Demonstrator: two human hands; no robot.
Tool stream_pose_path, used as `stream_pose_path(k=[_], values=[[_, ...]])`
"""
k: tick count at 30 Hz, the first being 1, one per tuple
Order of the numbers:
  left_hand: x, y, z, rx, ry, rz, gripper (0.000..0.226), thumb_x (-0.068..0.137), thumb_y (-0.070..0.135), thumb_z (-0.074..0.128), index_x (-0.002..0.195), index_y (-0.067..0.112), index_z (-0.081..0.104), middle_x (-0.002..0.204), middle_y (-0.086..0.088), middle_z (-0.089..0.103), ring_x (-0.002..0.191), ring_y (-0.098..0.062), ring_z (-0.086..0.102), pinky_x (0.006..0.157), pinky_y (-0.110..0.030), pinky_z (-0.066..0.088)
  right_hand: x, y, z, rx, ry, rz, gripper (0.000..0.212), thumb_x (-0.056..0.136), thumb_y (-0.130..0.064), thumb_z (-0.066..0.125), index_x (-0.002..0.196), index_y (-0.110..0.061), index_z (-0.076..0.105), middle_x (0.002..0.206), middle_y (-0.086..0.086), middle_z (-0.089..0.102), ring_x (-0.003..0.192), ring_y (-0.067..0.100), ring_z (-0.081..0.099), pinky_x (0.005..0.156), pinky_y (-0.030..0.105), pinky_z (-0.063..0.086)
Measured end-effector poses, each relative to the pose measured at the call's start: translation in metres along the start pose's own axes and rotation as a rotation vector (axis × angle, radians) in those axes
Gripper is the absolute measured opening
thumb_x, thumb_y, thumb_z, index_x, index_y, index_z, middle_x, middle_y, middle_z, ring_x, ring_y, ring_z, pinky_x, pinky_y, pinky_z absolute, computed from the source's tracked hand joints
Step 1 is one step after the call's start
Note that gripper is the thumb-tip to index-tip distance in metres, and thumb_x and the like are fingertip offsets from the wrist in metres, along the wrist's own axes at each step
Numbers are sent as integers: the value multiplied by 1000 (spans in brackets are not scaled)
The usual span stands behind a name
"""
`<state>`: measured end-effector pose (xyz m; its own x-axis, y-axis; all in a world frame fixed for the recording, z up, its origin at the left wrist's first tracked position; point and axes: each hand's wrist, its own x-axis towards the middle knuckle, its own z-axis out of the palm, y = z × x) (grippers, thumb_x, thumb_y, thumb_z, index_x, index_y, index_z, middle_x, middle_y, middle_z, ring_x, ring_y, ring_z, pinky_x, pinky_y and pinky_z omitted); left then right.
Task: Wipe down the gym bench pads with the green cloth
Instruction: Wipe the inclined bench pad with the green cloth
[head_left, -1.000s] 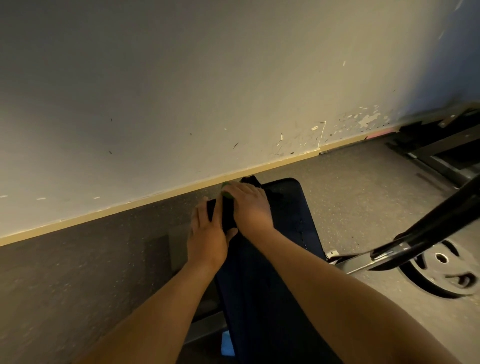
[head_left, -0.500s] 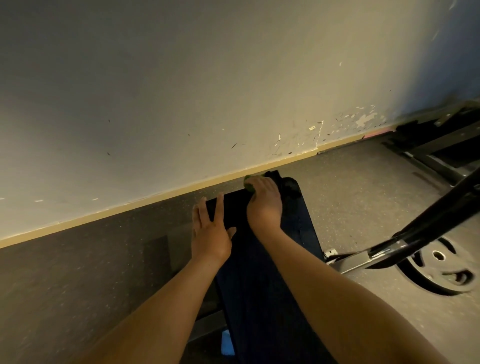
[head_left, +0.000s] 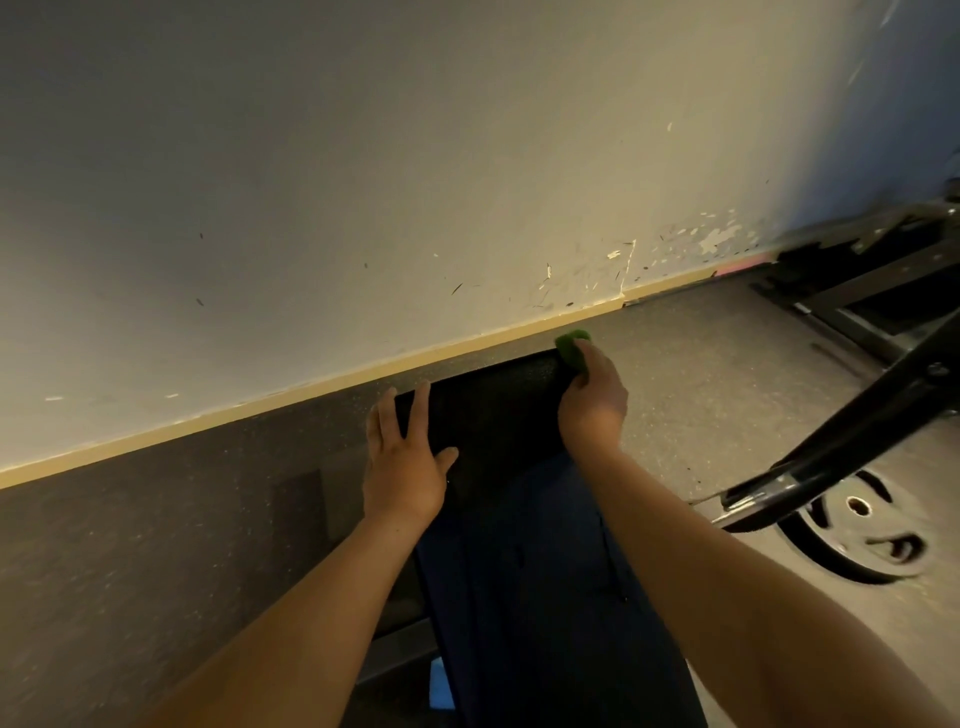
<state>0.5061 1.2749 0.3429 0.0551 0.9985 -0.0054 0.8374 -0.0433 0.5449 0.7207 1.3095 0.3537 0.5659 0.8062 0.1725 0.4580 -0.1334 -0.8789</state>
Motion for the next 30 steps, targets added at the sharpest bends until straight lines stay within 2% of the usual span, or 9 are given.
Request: stream_pose_path(k=[2,5,11,13,15,17,21,26,30], values=[[-1,0,1,-2,9,3,81,102,37,54,157,44,-5,166,1,-16,153,-25,-15,116,-49,30,-11,-3,15,-5,51,-47,46,97,3,47,137,-17,57,148,0,48,139,19,42,116,28,30],[-1,0,1,3,22,7,82,102,38,54,157,44,-5,166,1,-17,153,-25,-15,117,-49,28,-30,-10,34,-29,42,-257,43,92,8,52,125,-16,66,143,-3,54,138,16,43,114,26,34],[1,-5,1,-15,43,42,81,100,40,57,159,40,1,166,-2,-8,154,-28,-7,117,-51,29,-66,-21,56,-99,-250,-639,41,90,-2,53,126,-16,67,139,4,58,132,22,51,109,28,37],[2,-5,-1,-28,26,31,82,99,40,58,158,42,1,166,0,-9,154,-27,-8,117,-51,28,-51,-13,44,-168,-304,-722,47,87,4,54,128,-18,65,142,4,55,133,24,50,109,32,40],[0,-5,-2,-42,12,21,82,99,40,58,158,44,0,166,2,-11,154,-26,-10,117,-51,28,-32,-6,27,-265,-304,-636,59,86,10,55,134,-24,59,149,-4,47,140,17,40,113,33,37],[0,-5,-3,-51,4,25,82,100,39,57,157,45,-1,166,4,-12,154,-25,-11,117,-49,28,-12,-2,12,-298,-226,-432,66,87,8,54,140,-31,52,154,-11,38,144,12,32,115,34,33],[-1,-3,-4,-71,5,24,82,99,37,58,158,46,1,166,4,-12,154,-24,-11,116,-50,29,1,-2,6,-260,-116,-179,67,88,9,51,144,-29,46,153,-8,39,142,14,33,113,31,30],[1,-7,-2,-108,30,31,88,96,38,64,159,39,3,167,2,-7,154,-23,-6,118,-48,24,1,-40,39,-329,-188,-278,40,87,6,52,112,-22,65,114,-1,64,112,20,56,95,30,49],[5,-13,5,-195,82,9,109,89,39,72,159,25,-9,168,0,-2,154,-21,-2,122,-40,11,-36,-83,83,-435,-522,-442,49,91,-4,51,133,-29,54,121,2,63,109,24,58,88,38,54]])
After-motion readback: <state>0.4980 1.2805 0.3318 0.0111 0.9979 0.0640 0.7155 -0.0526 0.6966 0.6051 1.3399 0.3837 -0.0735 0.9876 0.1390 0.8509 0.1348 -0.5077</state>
